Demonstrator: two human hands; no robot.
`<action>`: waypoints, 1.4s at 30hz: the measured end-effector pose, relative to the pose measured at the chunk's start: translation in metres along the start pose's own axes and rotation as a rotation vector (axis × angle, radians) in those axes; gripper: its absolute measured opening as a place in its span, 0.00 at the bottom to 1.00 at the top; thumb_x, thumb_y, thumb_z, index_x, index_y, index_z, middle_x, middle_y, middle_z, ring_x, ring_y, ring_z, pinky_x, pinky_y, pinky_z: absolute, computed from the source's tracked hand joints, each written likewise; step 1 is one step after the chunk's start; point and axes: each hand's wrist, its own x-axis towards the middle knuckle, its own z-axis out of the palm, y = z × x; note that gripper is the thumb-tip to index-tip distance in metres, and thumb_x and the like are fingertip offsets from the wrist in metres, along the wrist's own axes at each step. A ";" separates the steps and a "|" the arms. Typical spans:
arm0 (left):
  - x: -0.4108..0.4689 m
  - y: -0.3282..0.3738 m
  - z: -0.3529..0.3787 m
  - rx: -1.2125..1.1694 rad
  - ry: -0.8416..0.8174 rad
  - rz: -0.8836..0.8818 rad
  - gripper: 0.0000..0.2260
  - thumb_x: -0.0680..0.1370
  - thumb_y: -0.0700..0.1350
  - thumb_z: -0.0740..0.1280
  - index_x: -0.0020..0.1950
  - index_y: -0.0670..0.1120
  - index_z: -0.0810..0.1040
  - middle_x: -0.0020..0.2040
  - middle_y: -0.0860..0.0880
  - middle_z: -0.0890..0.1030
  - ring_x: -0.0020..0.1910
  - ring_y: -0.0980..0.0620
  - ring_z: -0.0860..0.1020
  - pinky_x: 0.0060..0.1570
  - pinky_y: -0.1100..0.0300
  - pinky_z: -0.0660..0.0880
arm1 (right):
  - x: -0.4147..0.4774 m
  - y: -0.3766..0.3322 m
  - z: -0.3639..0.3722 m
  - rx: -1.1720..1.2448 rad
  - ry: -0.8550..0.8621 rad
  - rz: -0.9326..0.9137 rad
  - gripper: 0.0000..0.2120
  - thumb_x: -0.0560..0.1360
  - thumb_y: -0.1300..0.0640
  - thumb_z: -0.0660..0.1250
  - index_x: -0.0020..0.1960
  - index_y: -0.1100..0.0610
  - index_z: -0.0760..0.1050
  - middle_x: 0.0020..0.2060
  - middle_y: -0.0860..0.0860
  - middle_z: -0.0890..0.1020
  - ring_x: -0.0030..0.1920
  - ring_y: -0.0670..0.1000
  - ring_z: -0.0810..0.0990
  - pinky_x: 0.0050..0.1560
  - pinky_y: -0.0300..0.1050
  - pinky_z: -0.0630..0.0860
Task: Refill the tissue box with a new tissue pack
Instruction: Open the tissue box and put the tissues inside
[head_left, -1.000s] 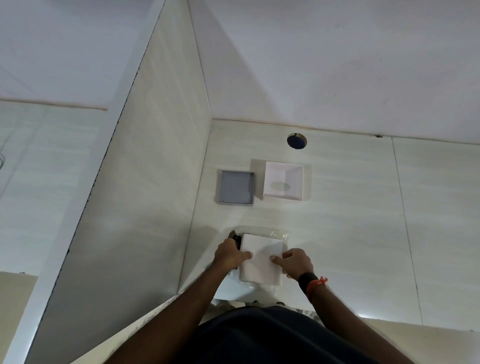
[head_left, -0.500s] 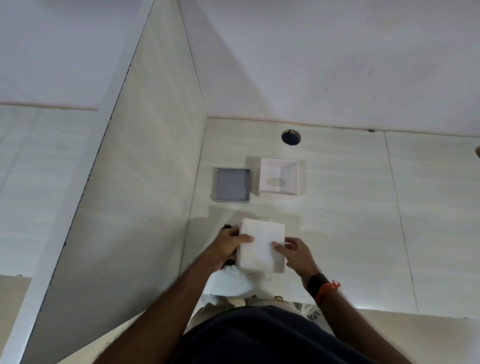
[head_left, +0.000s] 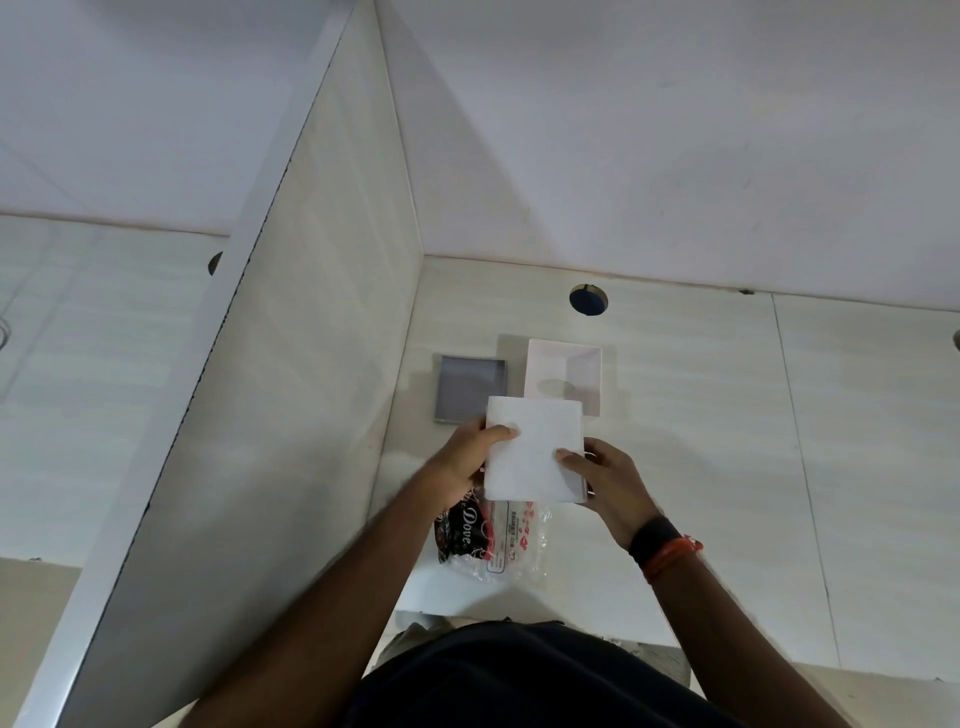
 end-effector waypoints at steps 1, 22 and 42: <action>0.004 0.002 0.002 0.022 0.033 0.004 0.18 0.73 0.47 0.72 0.62 0.46 0.79 0.58 0.43 0.85 0.58 0.40 0.82 0.61 0.38 0.75 | 0.003 -0.002 -0.002 -0.007 0.015 0.000 0.13 0.76 0.59 0.71 0.60 0.60 0.79 0.56 0.56 0.85 0.55 0.58 0.83 0.53 0.55 0.83; 0.124 0.068 0.044 0.416 0.294 0.100 0.12 0.78 0.34 0.56 0.38 0.42 0.76 0.37 0.45 0.75 0.41 0.49 0.73 0.37 0.60 0.69 | 0.116 -0.065 -0.038 -0.096 0.274 0.013 0.12 0.78 0.71 0.63 0.61 0.69 0.78 0.54 0.60 0.81 0.52 0.61 0.79 0.55 0.56 0.78; 0.129 0.065 0.036 0.387 0.444 0.209 0.14 0.74 0.37 0.71 0.58 0.46 0.82 0.51 0.45 0.86 0.50 0.45 0.84 0.53 0.47 0.82 | 0.141 -0.052 -0.049 -0.252 0.387 -0.097 0.12 0.74 0.69 0.68 0.56 0.65 0.83 0.52 0.62 0.85 0.54 0.64 0.83 0.58 0.61 0.81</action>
